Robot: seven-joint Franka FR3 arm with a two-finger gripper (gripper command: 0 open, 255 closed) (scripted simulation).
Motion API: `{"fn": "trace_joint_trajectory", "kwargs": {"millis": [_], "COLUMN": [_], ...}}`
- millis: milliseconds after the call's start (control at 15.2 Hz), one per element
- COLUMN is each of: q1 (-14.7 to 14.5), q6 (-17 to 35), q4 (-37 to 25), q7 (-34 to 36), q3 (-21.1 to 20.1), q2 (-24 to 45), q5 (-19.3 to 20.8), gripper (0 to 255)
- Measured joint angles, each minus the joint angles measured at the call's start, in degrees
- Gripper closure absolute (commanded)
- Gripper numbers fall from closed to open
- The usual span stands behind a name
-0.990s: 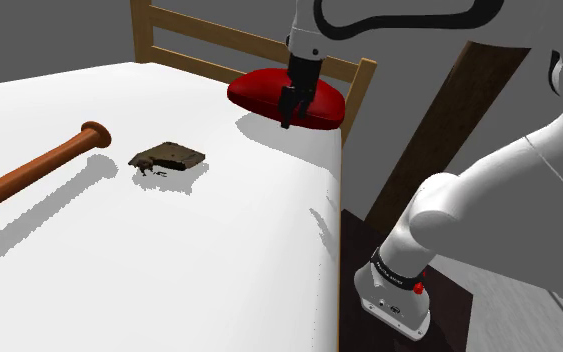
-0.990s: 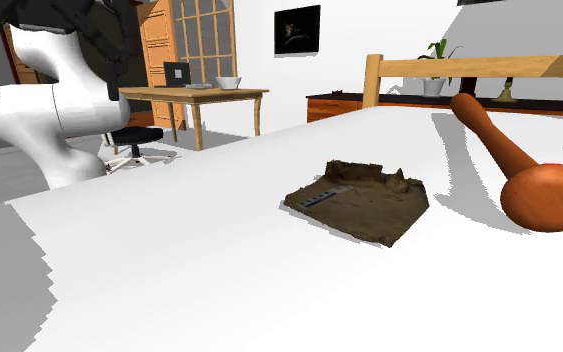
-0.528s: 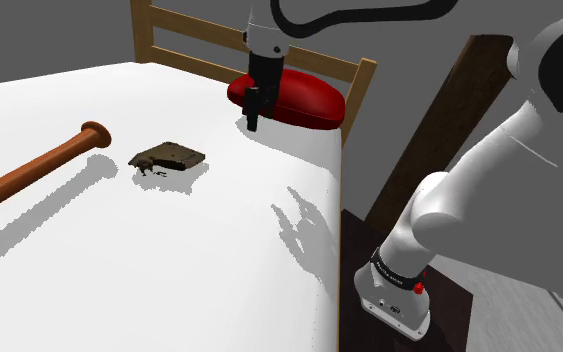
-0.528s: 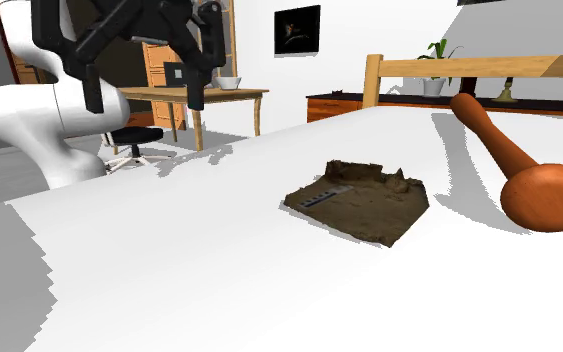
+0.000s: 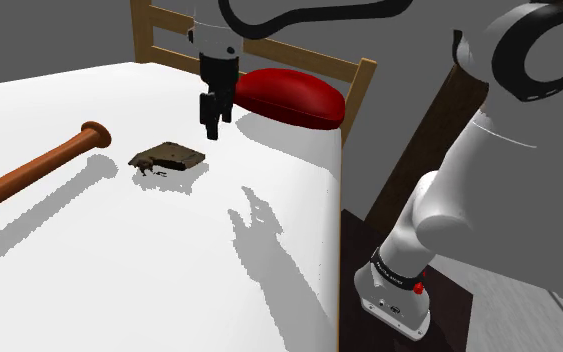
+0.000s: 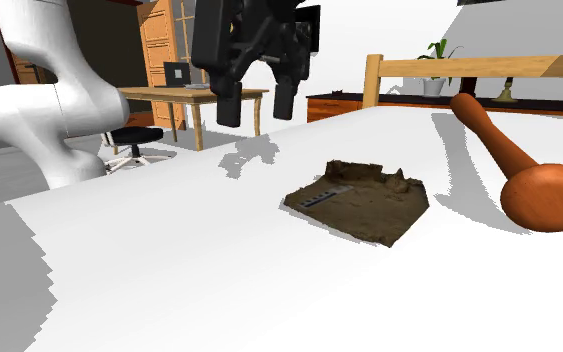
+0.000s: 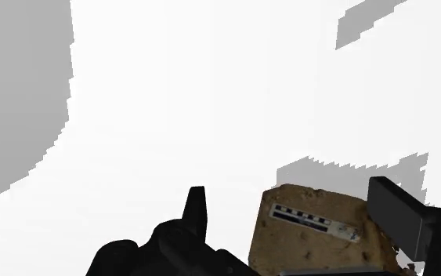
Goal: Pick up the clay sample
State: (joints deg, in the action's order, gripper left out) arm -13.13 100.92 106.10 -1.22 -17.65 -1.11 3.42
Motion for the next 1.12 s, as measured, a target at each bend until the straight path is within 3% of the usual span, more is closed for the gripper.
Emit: {"fn": "trace_joint_trajectory", "kwargs": {"millis": [528,1122], "q1": [-6.12,-6.73], "q6": [-2.9,2.28], "q4": [-15.64,-12.24], "q7": [-0.6,-0.3], "q3": [-4.72,-4.95], "q2": [14.57,16.7], "q5": [5.61,6.69], "gripper": [0,0]}}
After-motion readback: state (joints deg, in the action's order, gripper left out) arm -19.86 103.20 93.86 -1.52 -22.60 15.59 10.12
